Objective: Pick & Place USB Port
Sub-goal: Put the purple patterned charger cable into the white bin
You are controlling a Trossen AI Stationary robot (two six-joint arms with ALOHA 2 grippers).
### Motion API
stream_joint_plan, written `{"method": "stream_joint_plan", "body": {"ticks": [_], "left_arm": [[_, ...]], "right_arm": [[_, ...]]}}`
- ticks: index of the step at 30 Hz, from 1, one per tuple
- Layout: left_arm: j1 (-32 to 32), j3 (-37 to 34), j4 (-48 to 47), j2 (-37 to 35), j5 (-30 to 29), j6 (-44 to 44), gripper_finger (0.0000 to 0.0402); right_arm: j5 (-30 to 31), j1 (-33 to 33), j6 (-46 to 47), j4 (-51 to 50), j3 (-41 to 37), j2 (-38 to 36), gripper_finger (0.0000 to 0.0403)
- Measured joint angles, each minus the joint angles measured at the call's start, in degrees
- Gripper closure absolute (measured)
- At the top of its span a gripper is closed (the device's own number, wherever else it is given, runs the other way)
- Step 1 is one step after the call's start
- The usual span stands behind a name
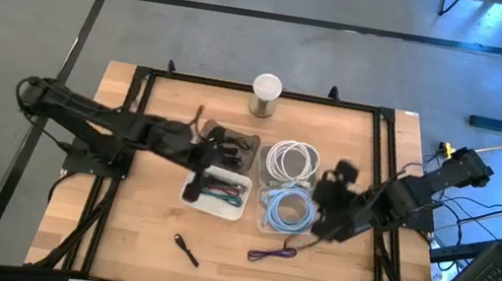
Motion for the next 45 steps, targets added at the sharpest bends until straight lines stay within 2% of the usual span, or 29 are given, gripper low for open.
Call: {"method": "stream_joint_plan", "body": {"ticks": [3, 6, 12, 17, 25, 33, 45], "left_arm": [[-2.6, -4.9, 7.7, -2.5, -0.1, -1.5, 0.0214], [-4.3, -7.2, 10.3, -3.5, -0.6, -3.4, 0.0213], [-6.5, -8.7, 10.1, -2.8, -1.3, -7.3, 0.0215], [-7.6, -9.1, 10.4, -1.6, -1.4, -10.6, 0.0213], [-9.0, -9.1, 12.1, -1.0, -3.1, -11.5, 0.0216], [-10.4, -9.1, 13.9, -1.0, -3.4, -12.6, 0.0216], [-11.7, -9.1, 13.9, -1.0, -3.5, -13.0, 0.0218]], "right_arm": [[-7.1, 2.2, -5.5, 11.4, -4.2, 0.0, 0.0319], [-10.6, 4.1, -6.8, 20.6, -9.1, 0.2, 0.0319], [-11.8, 6.4, -6.2, 33.9, -16.6, 2.1, 0.0319], [-14.8, 6.5, -10.5, 45.0, -18.8, 8.8, 0.0319], [-15.2, 6.3, -10.6, 41.1, -13.9, 22.1, 0.0319], [-14.9, 5.5, -10.3, 35.0, -8.2, 30.4, 0.0319], [-18.1, 3.0, -10.3, 33.2, -7.1, 32.8, 0.0319]]}}
